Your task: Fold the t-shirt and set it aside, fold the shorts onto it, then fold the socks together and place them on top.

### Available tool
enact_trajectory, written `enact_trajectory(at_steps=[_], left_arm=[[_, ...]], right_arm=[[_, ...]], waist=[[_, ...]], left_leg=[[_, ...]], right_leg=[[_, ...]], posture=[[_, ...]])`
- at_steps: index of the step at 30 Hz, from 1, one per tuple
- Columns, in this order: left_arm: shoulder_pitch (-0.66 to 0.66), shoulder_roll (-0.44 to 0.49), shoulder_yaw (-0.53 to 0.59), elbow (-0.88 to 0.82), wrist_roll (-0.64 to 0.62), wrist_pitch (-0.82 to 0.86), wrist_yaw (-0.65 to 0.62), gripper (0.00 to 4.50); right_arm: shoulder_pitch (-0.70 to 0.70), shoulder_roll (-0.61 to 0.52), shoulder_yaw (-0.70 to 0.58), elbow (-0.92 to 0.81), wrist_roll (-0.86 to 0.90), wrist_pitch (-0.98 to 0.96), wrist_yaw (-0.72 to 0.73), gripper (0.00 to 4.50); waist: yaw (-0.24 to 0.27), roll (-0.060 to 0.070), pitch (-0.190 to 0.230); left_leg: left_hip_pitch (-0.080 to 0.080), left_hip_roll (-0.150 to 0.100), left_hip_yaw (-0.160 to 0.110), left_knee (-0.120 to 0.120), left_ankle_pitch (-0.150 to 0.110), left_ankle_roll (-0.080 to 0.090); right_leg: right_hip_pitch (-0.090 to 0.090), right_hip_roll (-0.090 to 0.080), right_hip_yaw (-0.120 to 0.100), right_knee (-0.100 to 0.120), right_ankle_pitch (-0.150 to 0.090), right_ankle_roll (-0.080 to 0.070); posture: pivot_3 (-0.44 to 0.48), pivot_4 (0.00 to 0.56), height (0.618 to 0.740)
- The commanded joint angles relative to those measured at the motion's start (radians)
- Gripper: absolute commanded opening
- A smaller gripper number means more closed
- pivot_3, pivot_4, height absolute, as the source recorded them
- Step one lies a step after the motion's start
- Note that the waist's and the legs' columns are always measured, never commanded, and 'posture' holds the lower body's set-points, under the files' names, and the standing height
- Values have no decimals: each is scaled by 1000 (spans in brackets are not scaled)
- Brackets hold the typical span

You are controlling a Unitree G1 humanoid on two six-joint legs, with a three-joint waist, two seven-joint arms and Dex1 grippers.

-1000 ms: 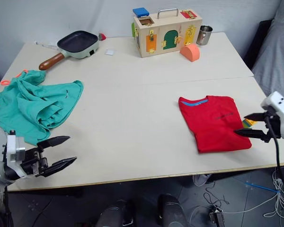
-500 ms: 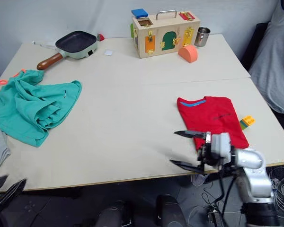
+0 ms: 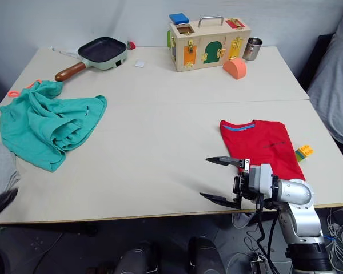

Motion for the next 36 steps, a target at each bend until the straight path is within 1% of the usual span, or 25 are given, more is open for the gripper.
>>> enact_trajectory(at_steps=[1,2,4,9,11,14,16,19,22,25,26,27,30,31,33,35,36], left_arm=[[-83,114,-123,32,77,93,20,4500],[-121,153,-186,69,129,81,23,4500],[-203,204,-290,147,190,96,26,4500],[-404,252,-479,304,277,152,2,4500],[-478,250,-540,367,315,126,-13,4500],[-586,213,-622,478,354,92,-42,3933],[-640,181,-669,547,374,77,-66,3298],[-698,160,-706,617,395,75,-106,2364],[-744,125,-696,653,385,9,-146,1432],[-801,90,-672,662,379,-120,-180,453],[-834,80,-667,657,367,-129,-197,154],[-889,64,-668,654,354,-143,-217,34],[-1018,15,-718,617,335,-118,-290,34],[-1046,-8,-751,580,327,-94,-321,34],[-1101,-77,-828,490,301,-37,-377,34],[-1140,-154,-894,428,287,14,-396,34],[-1154,-207,-933,408,283,26,-404,34]], right_arm=[[-9,-7,-3,-4,23,0,-6,4439],[-11,-7,-1,-5,24,1,-8,4439],[-14,-7,0,-9,25,4,-15,4439],[-22,-15,-18,-30,26,26,-65,4439],[-19,-19,-24,-33,26,32,-80,4439],[-9,-23,-30,-20,24,21,-80,4500],[1,-20,-34,-9,23,7,-75,4500],[10,-18,-38,1,29,-3,-65,4500],[24,-22,-48,16,22,-25,-54,4500],[38,-31,-59,32,18,-51,-43,4500],[44,-36,-63,39,19,-59,-38,4500],[51,-44,-68,48,20,-68,-29,4500],[70,-66,-85,72,21,-92,-7,4500],[71,-71,-87,77,18,-97,-6,4500],[72,-82,-93,82,13,-105,-7,4500],[74,-90,-96,84,10,-110,-13,4500],[76,-94,-96,84,7,-111,-15,4500]], waist=[[-5,3,0],[-8,4,0],[-14,4,0],[-14,4,0],[-8,4,0],[0,4,0],[5,5,-1],[17,9,-2],[27,10,-3],[34,10,-3],[39,10,-3],[44,8,-2],[52,1,-1],[49,1,-1],[47,1,-1],[47,1,-1],[47,1,-1]], left_leg=[[0,0,0,-1,1,-1],[0,0,1,-1,3,1],[0,0,2,-2,4,1],[0,2,3,-3,5,-1],[0,2,3,-1,5,-1],[1,1,3,0,5,-3],[2,1,3,0,5,-5],[5,0,3,-1,5,-6],[11,0,4,-2,5,-5],[11,0,4,-1,6,-3],[11,0,4,-1,6,-3],[11,0,4,-1,6,-3],[9,-1,4,0,9,-7],[8,-1,4,1,11,-3],[8,-2,6,1,10,0],[8,-3,7,1,10,0],[8,-4,7,2,10,1]], right_leg=[[0,0,0,0,0,0],[-1,0,0,1,0,0],[-2,1,0,2,0,-1],[-3,3,0,4,-1,-2],[-3,3,0,4,-1,-2],[-3,3,1,6,-1,-2],[-3,2,1,8,-1,-2],[-1,1,1,10,-1,-2],[3,1,3,12,-1,-2],[3,1,3,13,-1,-2],[3,1,3,13,-1,-2],[3,1,3,13,-1,-2],[2,1,2,14,-1,-2],[2,1,2,14,-1,-2],[2,1,4,13,-1,-1],[2,1,6,13,-1,-1],[2,1,6,13,-1,0]], posture=[[0,150,740],[0,150,740],[0,150,740],[0,150,740],[0,150,740],[0,150,740],[0,150,740],[0,150,740],[0,150,740],[0,150,740],[0,150,740],[0,150,740],[0,150,740],[0,150,740],[0,150,740],[0,150,740],[0,150,740]])
